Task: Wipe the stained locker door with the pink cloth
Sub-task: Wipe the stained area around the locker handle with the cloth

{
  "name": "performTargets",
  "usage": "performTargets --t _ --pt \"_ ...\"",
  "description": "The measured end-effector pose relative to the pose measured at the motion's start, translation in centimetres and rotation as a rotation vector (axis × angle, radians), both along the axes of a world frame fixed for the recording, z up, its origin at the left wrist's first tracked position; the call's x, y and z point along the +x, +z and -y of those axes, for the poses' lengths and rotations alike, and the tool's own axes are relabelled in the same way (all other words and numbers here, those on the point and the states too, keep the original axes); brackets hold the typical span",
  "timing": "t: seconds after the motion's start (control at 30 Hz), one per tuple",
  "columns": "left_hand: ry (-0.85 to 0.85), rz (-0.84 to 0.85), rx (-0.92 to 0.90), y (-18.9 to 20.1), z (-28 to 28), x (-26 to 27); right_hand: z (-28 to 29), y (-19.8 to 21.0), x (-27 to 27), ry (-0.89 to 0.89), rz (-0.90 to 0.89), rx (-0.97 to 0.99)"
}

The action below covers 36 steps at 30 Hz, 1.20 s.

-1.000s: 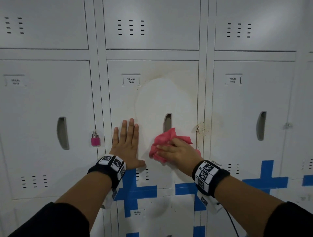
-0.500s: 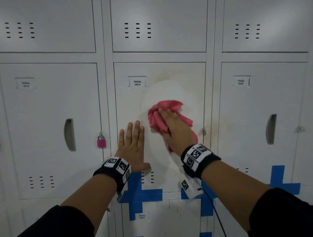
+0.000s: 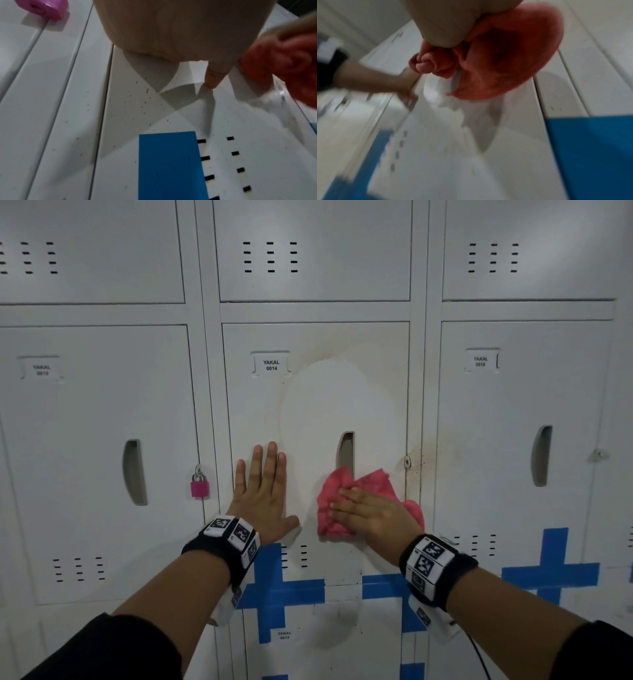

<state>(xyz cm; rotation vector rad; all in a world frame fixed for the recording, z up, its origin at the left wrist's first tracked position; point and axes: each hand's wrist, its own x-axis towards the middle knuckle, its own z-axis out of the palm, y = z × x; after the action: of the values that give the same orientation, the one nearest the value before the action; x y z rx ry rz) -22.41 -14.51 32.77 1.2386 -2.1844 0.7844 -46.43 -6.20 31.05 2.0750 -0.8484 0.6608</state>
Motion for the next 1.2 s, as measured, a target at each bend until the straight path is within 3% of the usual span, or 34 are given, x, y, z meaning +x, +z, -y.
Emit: performTargets --t 0.13,0.23,0.33,0.47,0.67,0.8,0.9,1.0,1.2 --pt "-0.018 -0.006 -0.041 0.1 -0.4 0.0 -0.9 4.7 0.0 0.006 0.338 -0.157" --pt "-0.031 -0.067 -0.055 0.9 -1.7 -0.2 -1.3 9.5 0.4 -0.014 0.485 -0.245" --pt "-0.037 -0.055 -0.078 2.8 -2.8 -0.5 -0.2 11.6 1.1 -0.152 0.573 -0.198" --pt "-0.006 0.092 -0.09 4.9 -3.4 -1.6 1.1 9.3 1.7 -0.278 0.589 0.021" --pt "0.098 0.178 -0.045 4.3 -2.7 -2.0 0.7 2.2 1.2 -0.472 0.355 0.131" --pt "0.114 0.175 -0.013 4.4 -2.3 -2.3 0.2 -2.4 0.5 -0.449 0.292 0.167" --pt "0.092 0.156 0.024 4.6 -1.9 -2.3 -0.1 -4.4 -0.3 -0.312 0.344 0.084" --pt "0.09 0.156 0.048 4.7 -2.0 -2.3 -0.9 -3.8 -0.1 -0.202 0.387 -0.022" --pt "0.089 0.157 0.067 4.7 -2.3 -2.4 -1.0 3.6 3.2 -0.117 0.517 -0.285"
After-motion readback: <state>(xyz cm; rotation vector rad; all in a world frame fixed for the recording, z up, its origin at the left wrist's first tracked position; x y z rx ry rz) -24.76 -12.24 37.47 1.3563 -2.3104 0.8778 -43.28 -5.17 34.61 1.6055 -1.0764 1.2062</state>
